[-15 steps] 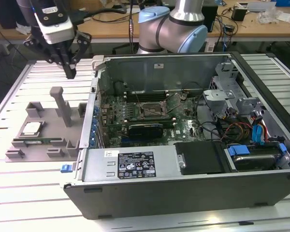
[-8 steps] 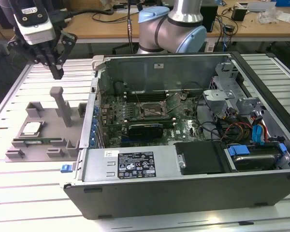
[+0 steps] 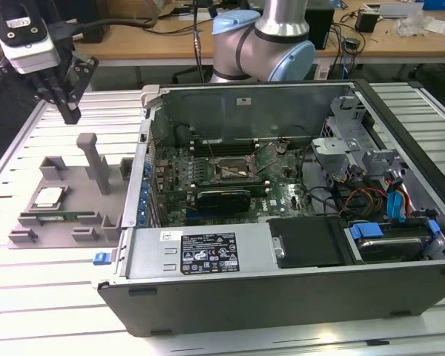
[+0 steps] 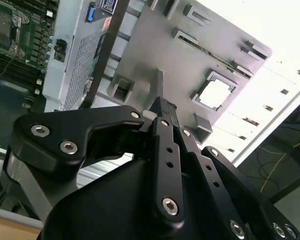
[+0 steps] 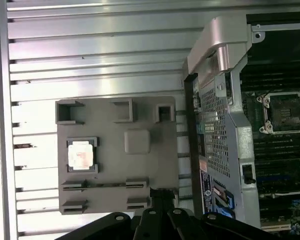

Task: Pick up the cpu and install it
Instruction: 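Reach for the cpu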

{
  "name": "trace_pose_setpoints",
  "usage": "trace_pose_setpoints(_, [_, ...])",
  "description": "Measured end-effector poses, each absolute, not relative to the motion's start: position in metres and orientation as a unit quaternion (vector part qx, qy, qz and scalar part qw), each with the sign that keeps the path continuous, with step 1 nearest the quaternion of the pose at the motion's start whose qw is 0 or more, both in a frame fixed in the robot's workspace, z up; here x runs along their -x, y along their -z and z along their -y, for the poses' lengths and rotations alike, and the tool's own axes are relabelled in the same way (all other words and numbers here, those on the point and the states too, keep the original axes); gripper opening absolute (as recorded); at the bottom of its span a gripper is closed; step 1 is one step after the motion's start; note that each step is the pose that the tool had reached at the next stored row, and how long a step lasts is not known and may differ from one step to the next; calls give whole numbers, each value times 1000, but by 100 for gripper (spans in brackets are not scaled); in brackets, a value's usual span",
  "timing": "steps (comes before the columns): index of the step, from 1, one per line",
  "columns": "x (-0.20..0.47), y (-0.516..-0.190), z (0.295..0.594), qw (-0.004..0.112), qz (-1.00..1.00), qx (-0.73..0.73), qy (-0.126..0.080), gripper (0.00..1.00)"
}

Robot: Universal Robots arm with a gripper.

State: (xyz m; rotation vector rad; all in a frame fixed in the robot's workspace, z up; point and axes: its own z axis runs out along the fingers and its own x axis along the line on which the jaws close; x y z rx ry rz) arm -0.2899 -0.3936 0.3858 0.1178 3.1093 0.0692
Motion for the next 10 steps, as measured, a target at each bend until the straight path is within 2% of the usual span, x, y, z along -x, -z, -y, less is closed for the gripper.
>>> trace_pose_setpoints(10, [339,-356,372,15,-999,-38,-21,11])
